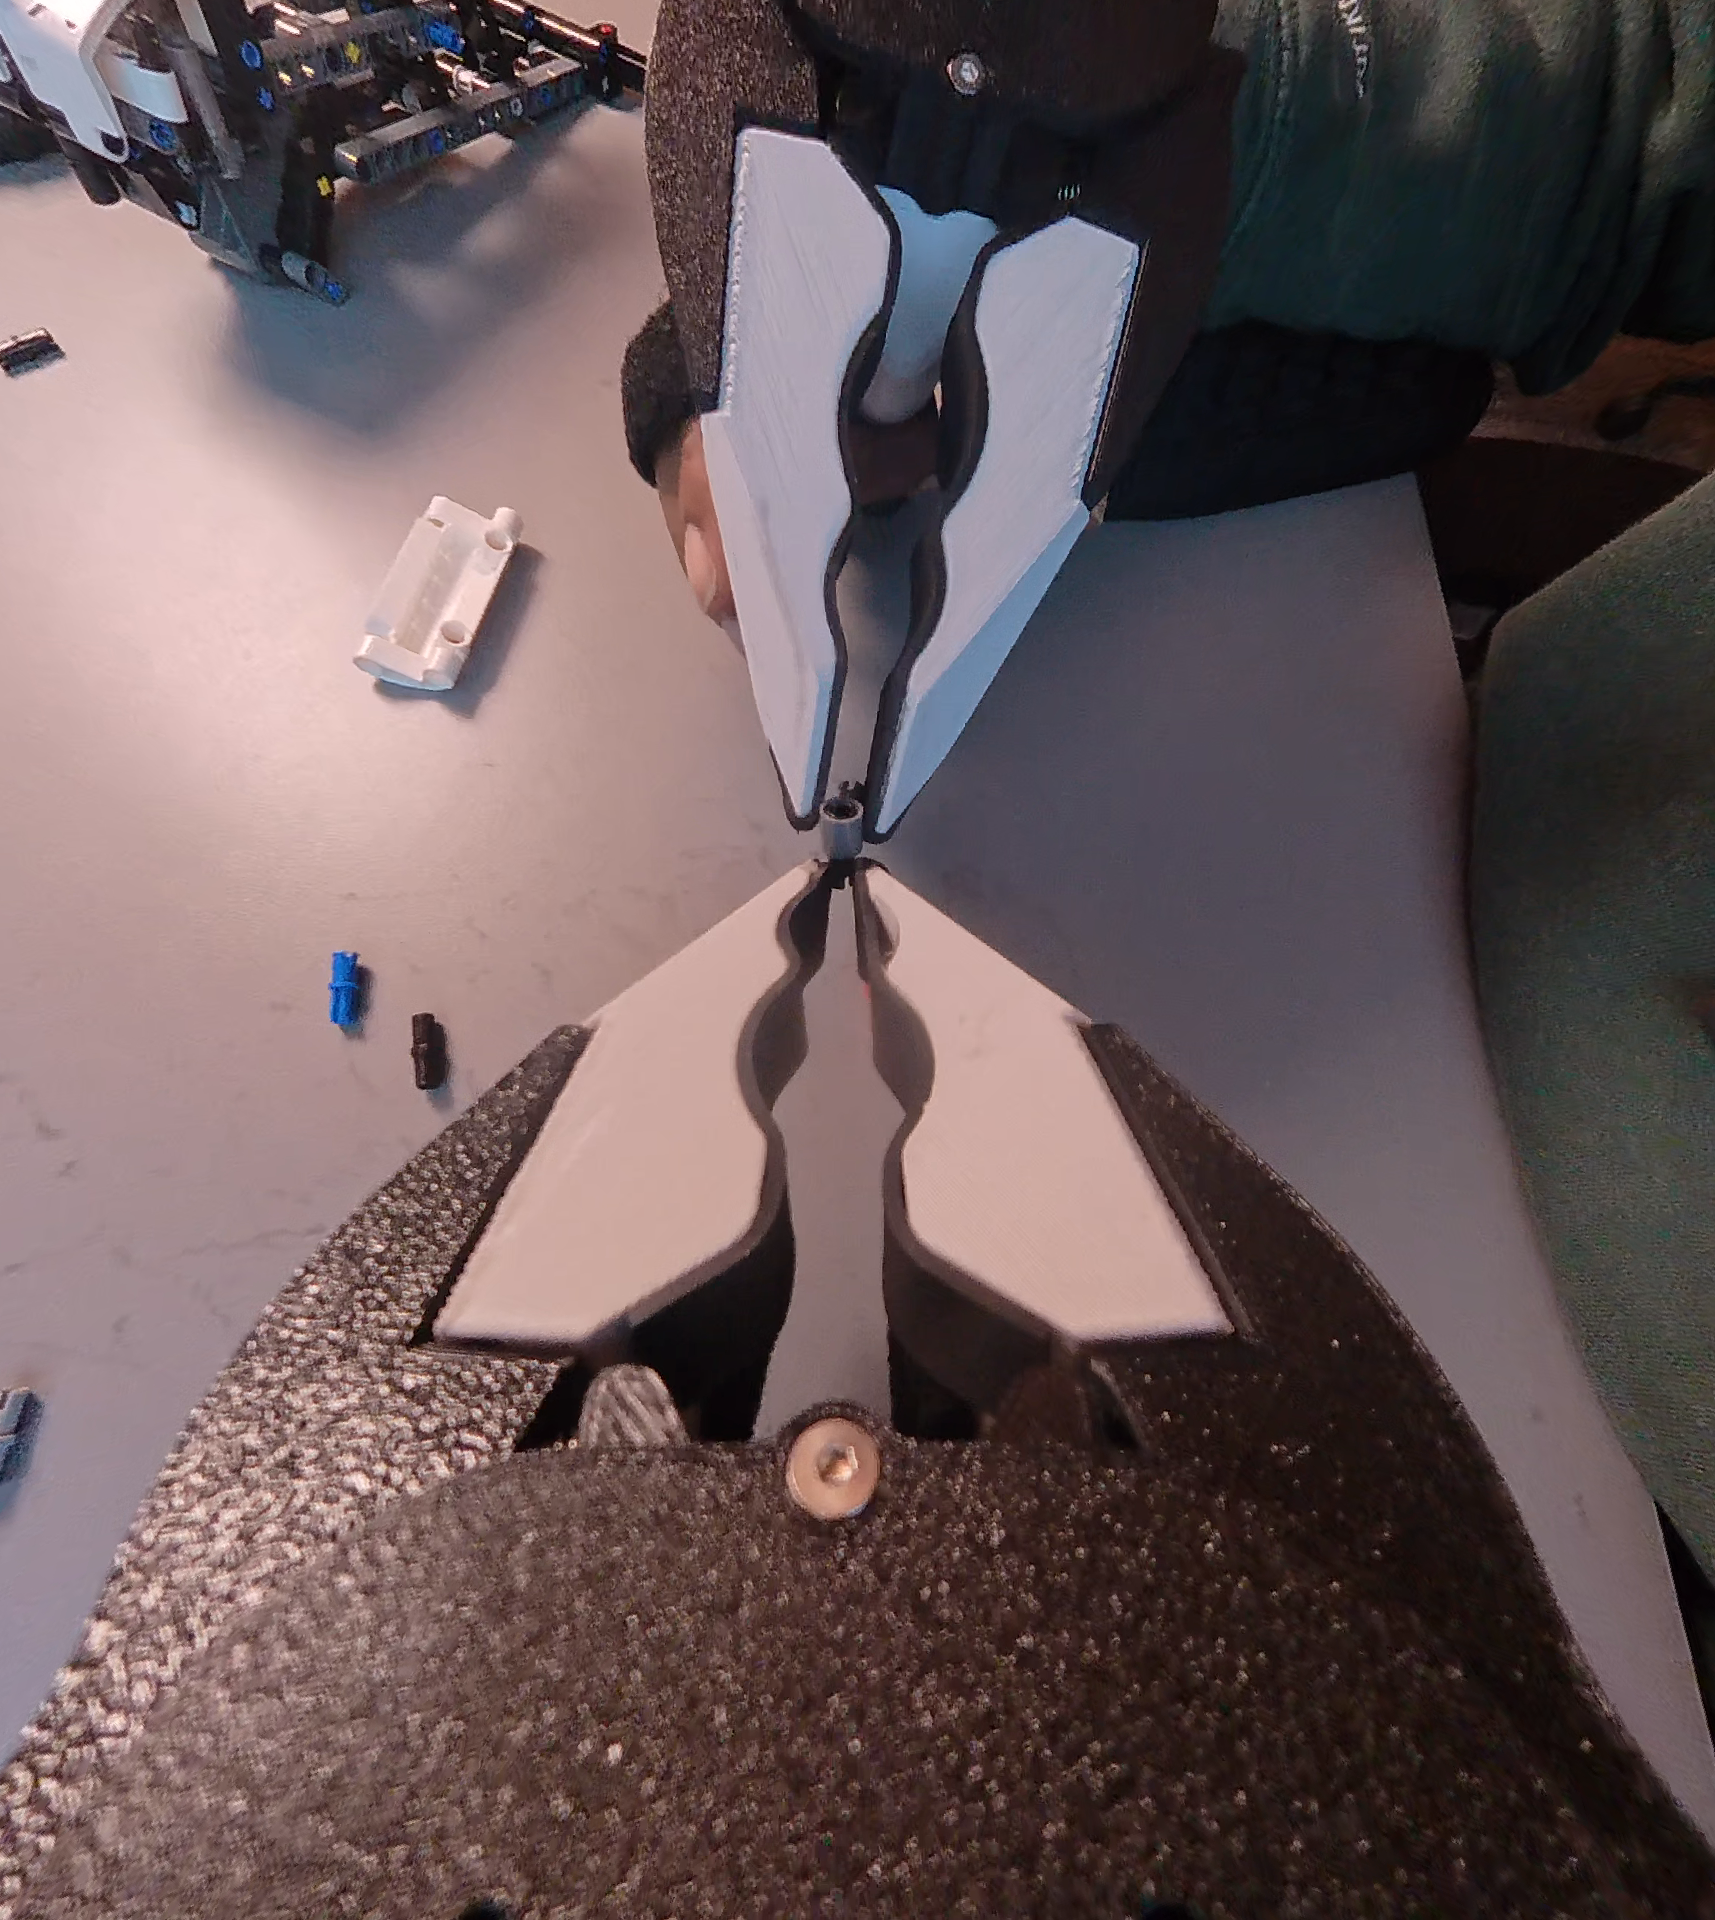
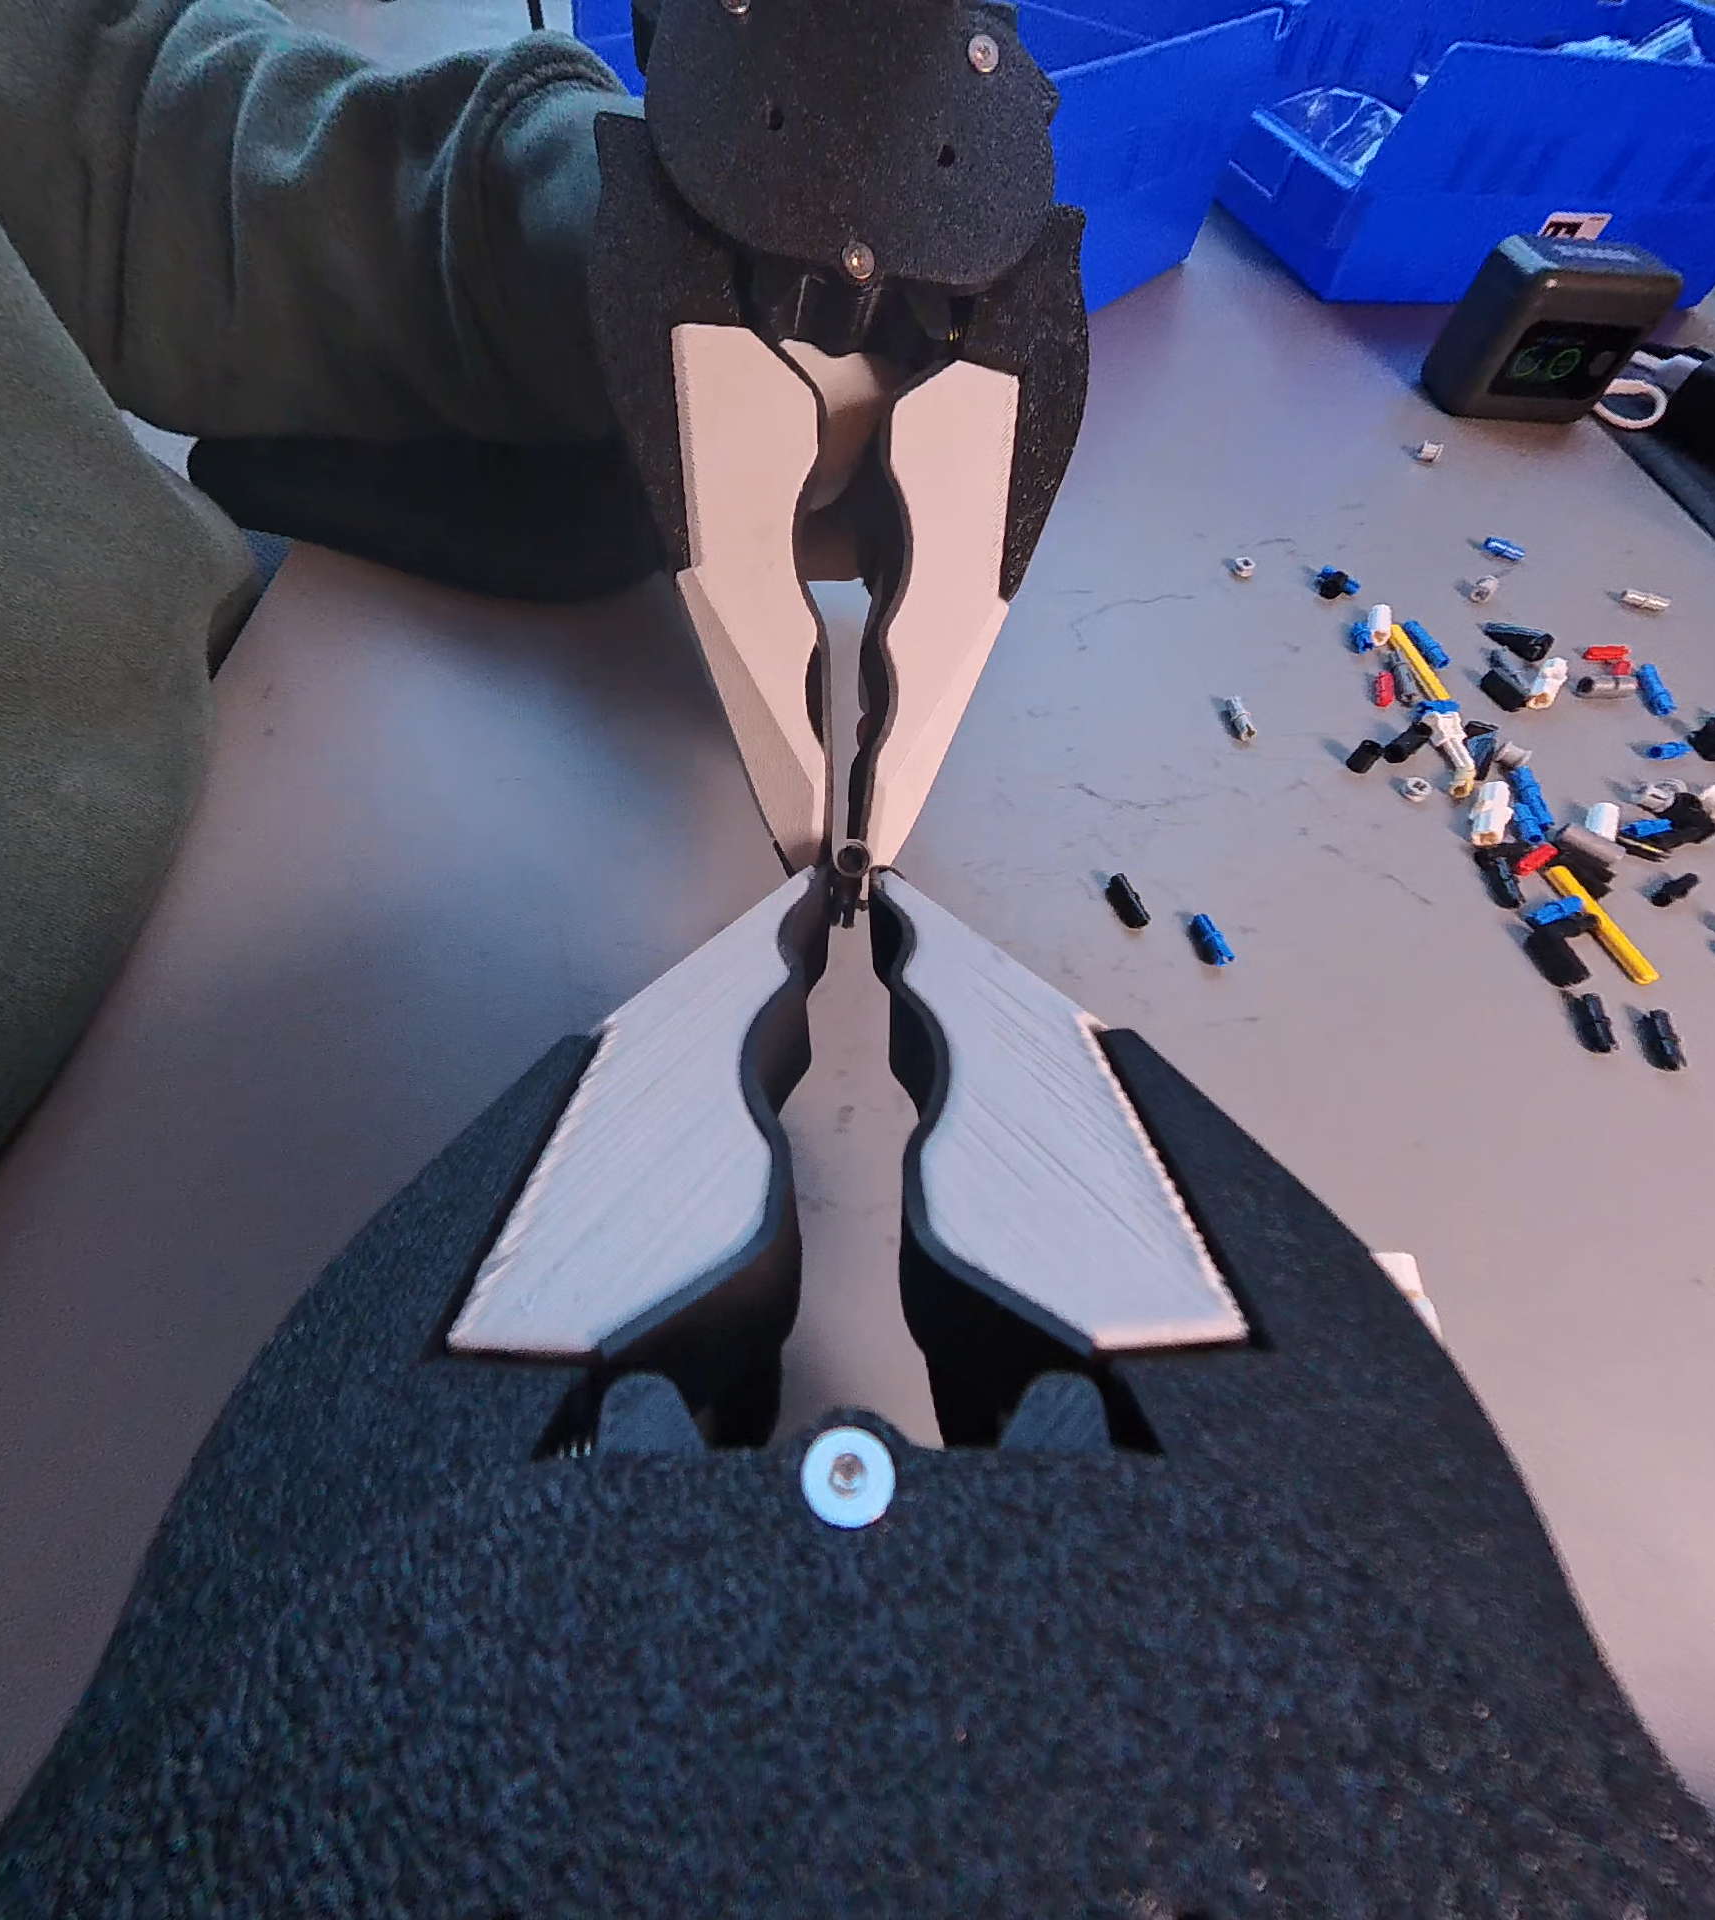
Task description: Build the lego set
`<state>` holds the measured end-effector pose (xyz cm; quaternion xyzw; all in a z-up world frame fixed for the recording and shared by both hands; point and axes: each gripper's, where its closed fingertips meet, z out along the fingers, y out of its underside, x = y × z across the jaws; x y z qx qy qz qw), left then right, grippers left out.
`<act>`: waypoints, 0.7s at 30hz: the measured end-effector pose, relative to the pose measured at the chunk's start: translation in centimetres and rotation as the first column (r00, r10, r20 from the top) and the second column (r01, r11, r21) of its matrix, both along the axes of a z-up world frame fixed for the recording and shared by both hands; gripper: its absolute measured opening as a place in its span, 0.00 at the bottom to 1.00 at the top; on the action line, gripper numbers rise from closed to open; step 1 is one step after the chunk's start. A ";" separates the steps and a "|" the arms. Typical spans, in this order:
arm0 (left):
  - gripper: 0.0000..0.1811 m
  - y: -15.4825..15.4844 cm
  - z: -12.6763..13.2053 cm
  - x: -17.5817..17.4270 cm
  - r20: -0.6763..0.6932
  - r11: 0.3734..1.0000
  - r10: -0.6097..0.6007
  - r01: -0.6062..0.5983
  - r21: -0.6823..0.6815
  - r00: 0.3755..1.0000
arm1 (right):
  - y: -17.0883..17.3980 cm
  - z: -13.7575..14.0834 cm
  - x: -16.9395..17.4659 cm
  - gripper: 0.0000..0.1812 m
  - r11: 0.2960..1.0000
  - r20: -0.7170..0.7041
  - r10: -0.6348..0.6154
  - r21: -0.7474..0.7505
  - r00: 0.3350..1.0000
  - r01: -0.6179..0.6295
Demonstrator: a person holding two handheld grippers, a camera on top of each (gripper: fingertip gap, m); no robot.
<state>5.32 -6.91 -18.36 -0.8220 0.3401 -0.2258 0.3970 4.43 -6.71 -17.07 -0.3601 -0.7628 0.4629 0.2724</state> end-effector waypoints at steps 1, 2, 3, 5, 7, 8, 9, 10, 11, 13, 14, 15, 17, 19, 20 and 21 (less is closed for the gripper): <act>0.02 0.0 0.0 0.0 0.000 1.000 -0.002 0.002 -0.003 1.000 | 0.0 0.0 0.0 0.04 1.000 0.000 0.001 -0.002 1.000 -0.001; 0.02 -0.1 -0.1 0.1 0.000 1.000 -0.003 0.003 -0.004 1.000 | 0.0 0.0 0.0 0.04 1.000 0.001 0.002 -0.006 1.000 -0.002; 0.02 -0.1 -0.2 0.1 -0.004 1.000 -0.004 0.004 -0.008 1.000 | -0.1 0.0 0.0 0.05 1.000 0.001 0.004 -0.010 1.000 -0.004; 0.02 -0.1 -0.4 0.1 -0.012 1.000 -0.006 0.005 -0.010 1.000 | -0.2 0.0 0.0 0.05 1.000 0.004 0.007 -0.019 1.000 -0.007; 0.02 -0.1 -0.5 0.2 -0.013 1.000 -0.009 0.009 -0.013 1.000 | -0.4 -0.1 0.1 0.04 1.000 0.010 0.013 -0.022 1.000 -0.013; 0.02 -0.1 -0.5 0.2 -0.019 1.000 -0.007 0.007 -0.012 1.000 | -0.4 -0.2 0.1 0.04 1.000 0.013 0.014 -0.016 1.000 -0.013; 0.02 0.0 -0.6 0.2 -0.022 1.000 -0.003 0.003 -0.011 1.000 | -0.3 -0.2 0.0 0.04 1.000 0.015 0.012 -0.007 1.000 -0.012; 0.02 0.1 -0.6 0.1 -0.021 1.000 0.005 -0.005 -0.008 1.000 | -0.3 -0.2 0.0 0.04 1.000 0.013 0.010 -0.002 1.000 -0.010; 0.02 0.1 -0.4 0.0 -0.024 1.000 0.013 -0.013 -0.003 1.000 | -0.2 -0.1 -0.1 0.04 1.000 0.012 0.007 0.001 1.000 -0.007; 0.06 -0.2 -0.5 -0.5 -0.045 0.999 0.023 -0.024 -0.021 0.999 | 0.0 -0.2 0.0 0.04 1.000 0.035 0.016 0.021 0.999 -0.017; 0.10 -0.4 -0.9 -0.8 -0.063 0.999 0.026 -0.028 -0.039 0.998 | 0.1 -0.3 0.2 0.04 0.999 0.058 0.028 0.045 0.998 -0.031; 0.11 -0.8 -1.2 -0.9 -0.070 0.998 0.023 -0.027 -0.055 0.997 | -0.1 -0.6 0.6 0.04 0.996 0.093 0.053 0.071 0.994 -0.060; 0.13 -1.3 -1.9 -0.7 -0.073 0.997 0.022 -0.027 -0.069 0.997 | -0.6 -1.3 1.0 0.04 0.984 0.156 0.088 0.138 0.984 -0.109; 0.13 -1.6 -2.7 -0.5 -0.102 0.997 0.017 -0.025 -0.077 0.995 | -0.9 -2.5 1.0 0.04 0.964 0.222 0.103 0.219 0.970 -0.153; 0.12 -1.5 -3.0 -0.5 -0.120 0.997 0.015 -0.024 -0.069 0.993 | -0.9 -2.9 0.9 0.04 0.952 0.243 0.104 0.255 0.964 -0.167; 0.12 -1.5 -3.1 -0.4 -0.132 0.997 0.012 -0.021 -0.068 0.991 | -1.0 -3.3 0.8 0.04 0.943 0.263 0.112 0.275 0.958 -0.186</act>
